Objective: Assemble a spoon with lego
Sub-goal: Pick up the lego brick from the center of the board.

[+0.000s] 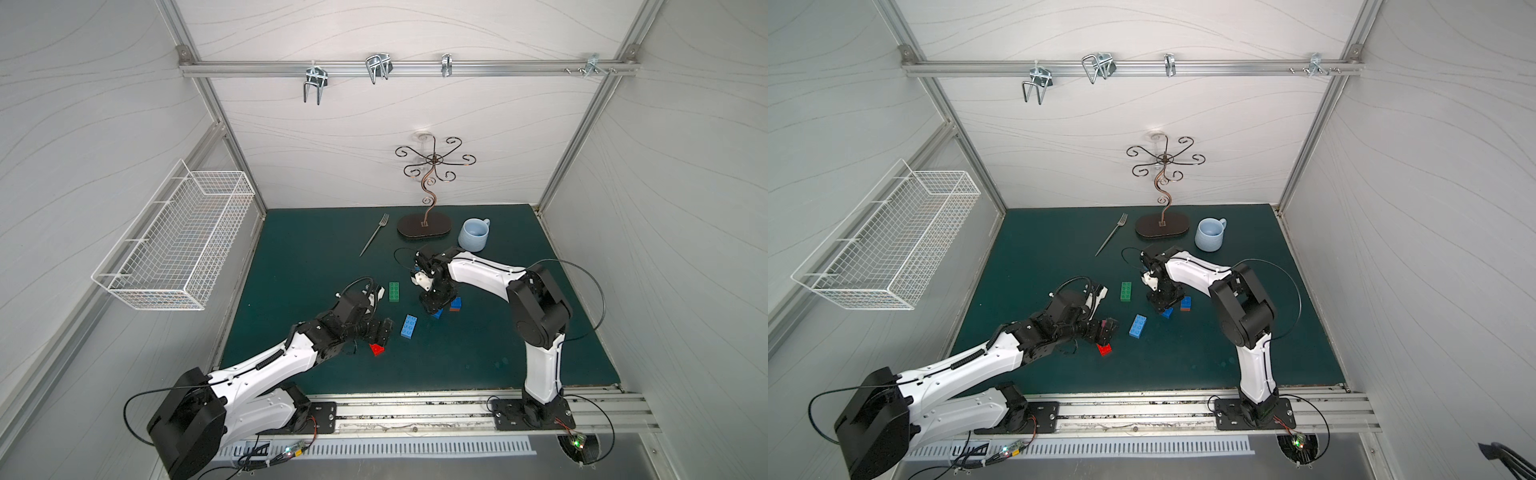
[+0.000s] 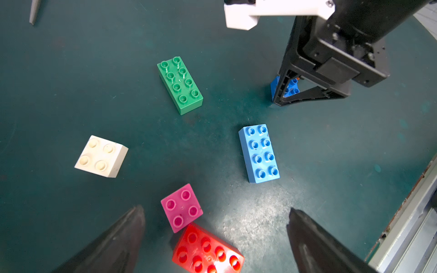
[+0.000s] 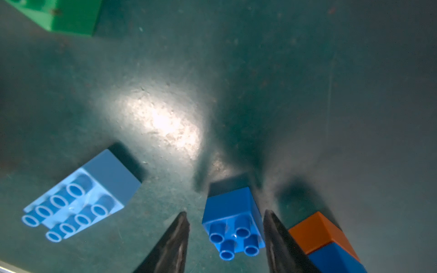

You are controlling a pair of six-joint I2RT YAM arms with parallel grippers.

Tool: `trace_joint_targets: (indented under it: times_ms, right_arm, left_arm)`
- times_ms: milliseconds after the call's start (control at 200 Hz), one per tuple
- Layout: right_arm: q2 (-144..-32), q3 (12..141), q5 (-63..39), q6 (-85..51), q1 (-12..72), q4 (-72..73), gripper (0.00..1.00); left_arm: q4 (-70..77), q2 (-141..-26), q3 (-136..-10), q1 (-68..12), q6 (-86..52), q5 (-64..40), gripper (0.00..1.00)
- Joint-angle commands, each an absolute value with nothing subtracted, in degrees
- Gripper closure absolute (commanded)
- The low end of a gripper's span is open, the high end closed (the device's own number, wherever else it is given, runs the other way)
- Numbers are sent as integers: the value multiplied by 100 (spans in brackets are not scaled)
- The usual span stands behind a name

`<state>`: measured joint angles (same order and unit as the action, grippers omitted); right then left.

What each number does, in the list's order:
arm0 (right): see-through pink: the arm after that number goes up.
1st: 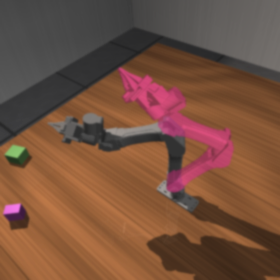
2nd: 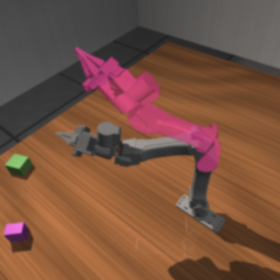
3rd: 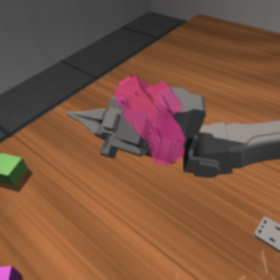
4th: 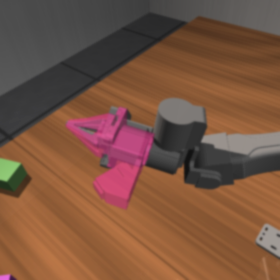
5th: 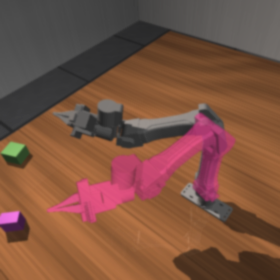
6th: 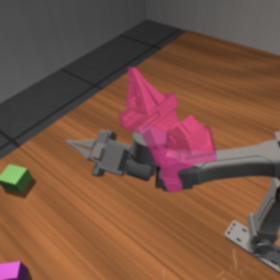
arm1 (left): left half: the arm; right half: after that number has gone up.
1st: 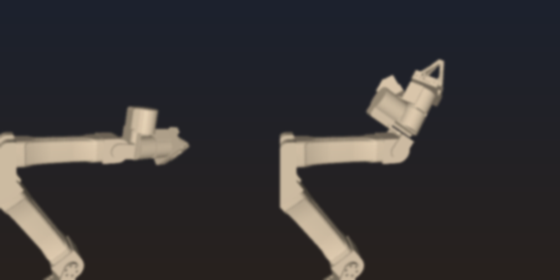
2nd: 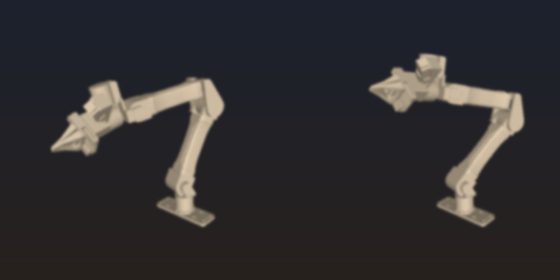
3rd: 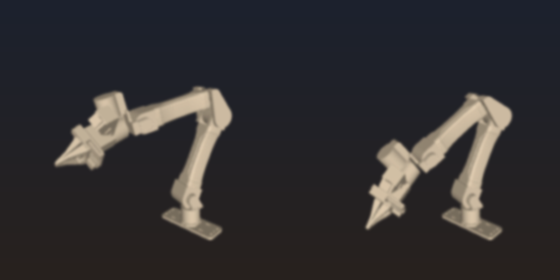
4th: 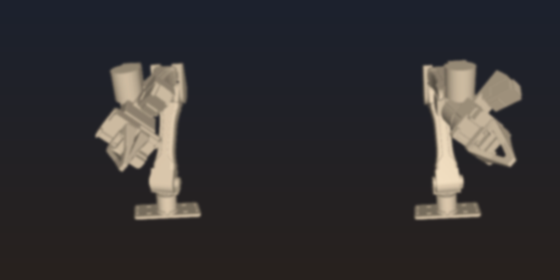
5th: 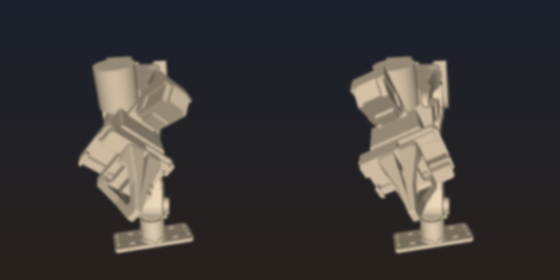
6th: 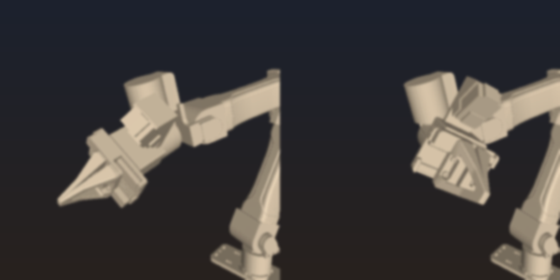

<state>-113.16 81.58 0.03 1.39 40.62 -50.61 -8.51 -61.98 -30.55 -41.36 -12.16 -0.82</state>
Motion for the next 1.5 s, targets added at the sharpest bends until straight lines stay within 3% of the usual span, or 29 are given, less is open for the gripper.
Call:
trace_joint_targets:
  times_ms: [0, 175, 695, 905, 1211, 1496]
  right_arm:
    - [-11384, 8130, 9, 118, 4061, -5214, 52]
    - [-11313, 8036, 204, 40, 4095, -5301, 57]
    - [-11182, 7859, 354, -61, 4196, -5398, 53]
    - [-11119, 7851, 432, -131, 4195, -5428, 60]
    - [-11061, 7878, 455, -235, 4208, -5452, 54]
    - [-10996, 7924, 470, -261, 4233, -5467, 60]
  left_arm:
    - [-650, -6193, -3085, -4151, -1173, -9, 0]
    - [-650, -6196, -3085, -4163, -1172, -6, 0]
    - [-651, -6199, -3093, -4159, -1162, -17, 0]
    - [-659, -6196, -3097, -4158, -1160, -17, 0]
    - [-652, -6188, -3091, -4168, -1159, -16, 0]
    - [-651, -6179, -3085, -4173, -1151, 0, 0]
